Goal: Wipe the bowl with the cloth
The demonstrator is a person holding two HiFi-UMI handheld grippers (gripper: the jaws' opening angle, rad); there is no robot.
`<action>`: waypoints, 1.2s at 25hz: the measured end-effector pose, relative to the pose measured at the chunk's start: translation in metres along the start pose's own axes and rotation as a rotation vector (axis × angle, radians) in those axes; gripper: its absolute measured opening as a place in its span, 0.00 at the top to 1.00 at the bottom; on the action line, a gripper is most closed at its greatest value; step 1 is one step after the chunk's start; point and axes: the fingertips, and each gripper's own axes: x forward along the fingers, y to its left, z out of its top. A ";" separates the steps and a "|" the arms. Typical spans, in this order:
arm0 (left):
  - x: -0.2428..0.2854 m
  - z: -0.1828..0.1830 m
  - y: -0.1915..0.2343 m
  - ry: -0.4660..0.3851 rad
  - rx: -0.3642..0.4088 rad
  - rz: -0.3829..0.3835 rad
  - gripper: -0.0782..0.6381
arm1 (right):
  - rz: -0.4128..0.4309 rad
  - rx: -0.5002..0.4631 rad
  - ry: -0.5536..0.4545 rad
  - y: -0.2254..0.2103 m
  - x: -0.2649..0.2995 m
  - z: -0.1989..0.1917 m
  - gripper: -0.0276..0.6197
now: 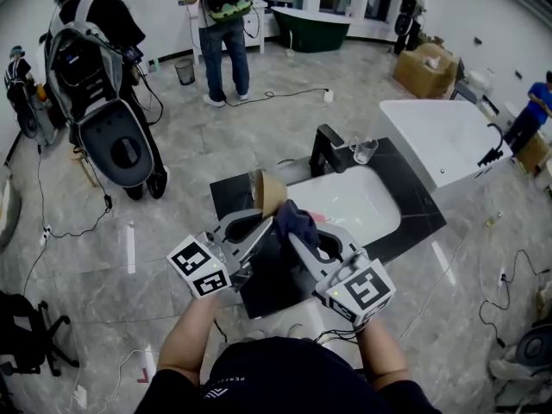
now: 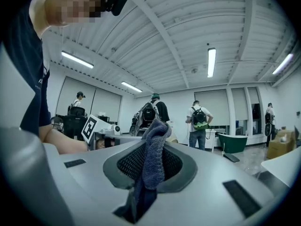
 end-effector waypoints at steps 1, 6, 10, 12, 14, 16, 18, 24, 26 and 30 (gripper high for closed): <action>0.000 -0.002 -0.002 0.009 0.001 -0.013 0.87 | -0.001 -0.010 -0.002 0.000 -0.001 0.003 0.85; -0.001 -0.014 -0.015 0.074 0.021 -0.063 0.87 | -0.010 -0.053 -0.011 -0.003 -0.002 0.013 0.85; -0.001 -0.023 -0.026 0.115 0.034 -0.089 0.87 | -0.020 -0.095 -0.001 -0.005 -0.003 0.018 0.85; -0.003 -0.027 -0.029 0.126 0.030 -0.106 0.87 | -0.028 -0.090 -0.009 -0.008 -0.003 0.019 0.85; -0.004 -0.030 -0.033 0.147 0.044 -0.130 0.87 | -0.034 -0.087 -0.010 -0.010 -0.004 0.019 0.85; -0.006 -0.033 -0.037 0.171 0.064 -0.149 0.87 | -0.036 -0.091 -0.002 -0.011 -0.005 0.018 0.85; -0.008 -0.035 -0.040 0.187 0.068 -0.165 0.87 | -0.039 -0.095 0.000 -0.013 -0.005 0.017 0.85; -0.015 -0.038 -0.051 0.196 0.030 -0.264 0.87 | -0.051 -0.102 0.000 -0.021 -0.008 0.016 0.85; -0.017 -0.037 -0.056 0.194 0.015 -0.308 0.87 | -0.064 -0.093 -0.016 -0.026 -0.009 0.017 0.85; -0.024 -0.034 -0.068 0.192 -0.010 -0.396 0.87 | -0.067 -0.081 -0.001 -0.031 -0.011 0.013 0.85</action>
